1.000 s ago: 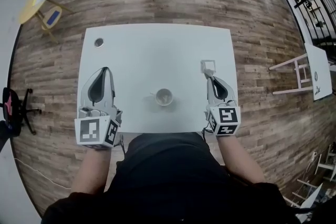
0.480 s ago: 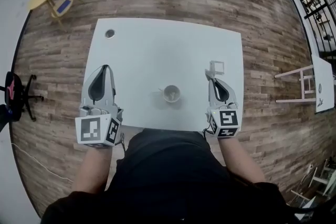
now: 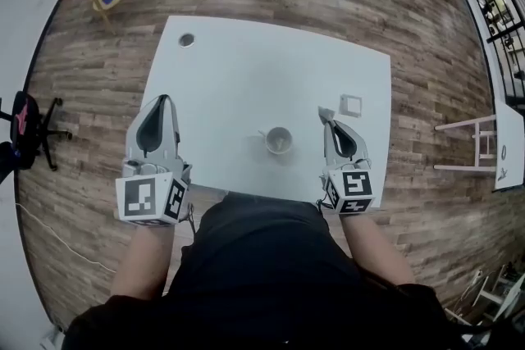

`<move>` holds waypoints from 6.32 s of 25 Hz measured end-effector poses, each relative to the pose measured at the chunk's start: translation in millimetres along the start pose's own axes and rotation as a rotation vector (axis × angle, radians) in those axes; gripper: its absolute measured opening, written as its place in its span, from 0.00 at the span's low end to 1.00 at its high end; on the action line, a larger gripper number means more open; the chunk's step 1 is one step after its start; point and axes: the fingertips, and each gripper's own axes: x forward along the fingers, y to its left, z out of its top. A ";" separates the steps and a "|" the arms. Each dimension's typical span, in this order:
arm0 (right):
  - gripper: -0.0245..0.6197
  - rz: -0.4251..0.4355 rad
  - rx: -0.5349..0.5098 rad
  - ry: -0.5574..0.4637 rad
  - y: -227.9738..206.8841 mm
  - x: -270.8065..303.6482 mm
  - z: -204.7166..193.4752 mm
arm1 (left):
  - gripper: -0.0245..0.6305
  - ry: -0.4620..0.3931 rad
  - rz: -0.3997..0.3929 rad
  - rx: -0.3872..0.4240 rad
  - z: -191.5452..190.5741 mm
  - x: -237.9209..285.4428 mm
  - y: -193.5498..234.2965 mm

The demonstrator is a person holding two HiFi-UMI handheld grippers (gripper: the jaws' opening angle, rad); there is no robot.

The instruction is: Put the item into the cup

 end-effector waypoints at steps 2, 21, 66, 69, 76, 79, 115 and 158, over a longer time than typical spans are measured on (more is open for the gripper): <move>0.07 0.015 -0.003 -0.006 5.2 2.6 2.0 | 0.05 -0.007 0.010 0.003 1.2 -3.0 3.1; 0.07 0.165 -0.047 -0.029 52.3 9.9 15.5 | 0.05 -0.019 0.086 0.035 9.8 -33.8 14.4; 0.07 0.265 -0.029 0.062 92.2 6.7 -27.1 | 0.05 0.028 0.023 0.018 -7.4 -13.9 -3.3; 0.07 0.264 -0.020 0.078 91.2 4.4 -33.8 | 0.05 0.038 0.006 0.018 -10.0 -8.9 -9.2; 0.07 0.257 -0.012 0.094 94.3 3.4 -41.6 | 0.05 0.059 -0.048 0.020 -14.7 4.0 -23.9; 0.07 0.253 -0.009 0.096 95.4 3.4 -43.5 | 0.05 0.060 -0.064 0.033 -12.9 6.8 -26.6; 0.07 0.255 0.059 0.216 115.6 21.6 -81.2 | 0.05 0.145 -0.114 -0.001 -39.4 38.4 -10.8; 0.19 0.040 0.110 0.171 39.3 16.0 -73.6 | 0.05 0.086 -0.290 0.051 -16.6 72.9 -73.6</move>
